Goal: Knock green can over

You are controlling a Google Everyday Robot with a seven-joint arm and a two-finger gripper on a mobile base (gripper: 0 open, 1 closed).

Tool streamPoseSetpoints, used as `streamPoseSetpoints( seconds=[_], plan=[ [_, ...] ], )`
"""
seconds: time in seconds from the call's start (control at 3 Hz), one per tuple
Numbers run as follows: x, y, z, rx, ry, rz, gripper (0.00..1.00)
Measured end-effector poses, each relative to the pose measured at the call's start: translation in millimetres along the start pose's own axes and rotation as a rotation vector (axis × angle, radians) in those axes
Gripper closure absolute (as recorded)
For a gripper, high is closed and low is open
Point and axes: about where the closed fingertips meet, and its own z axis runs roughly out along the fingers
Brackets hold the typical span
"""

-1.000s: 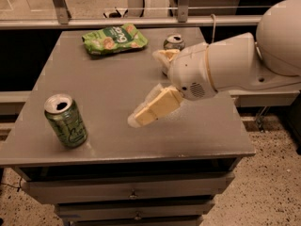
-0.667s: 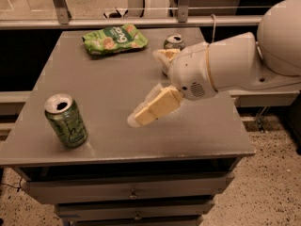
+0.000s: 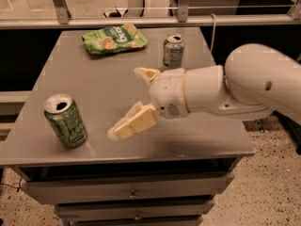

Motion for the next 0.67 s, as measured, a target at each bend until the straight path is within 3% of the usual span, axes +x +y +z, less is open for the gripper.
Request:
streamPoseSetpoints(
  seconds=[0.67],
  plan=[
    [12.1, 7.8, 64.8, -0.035, -0.155, 0.056, 0.00]
  ],
)
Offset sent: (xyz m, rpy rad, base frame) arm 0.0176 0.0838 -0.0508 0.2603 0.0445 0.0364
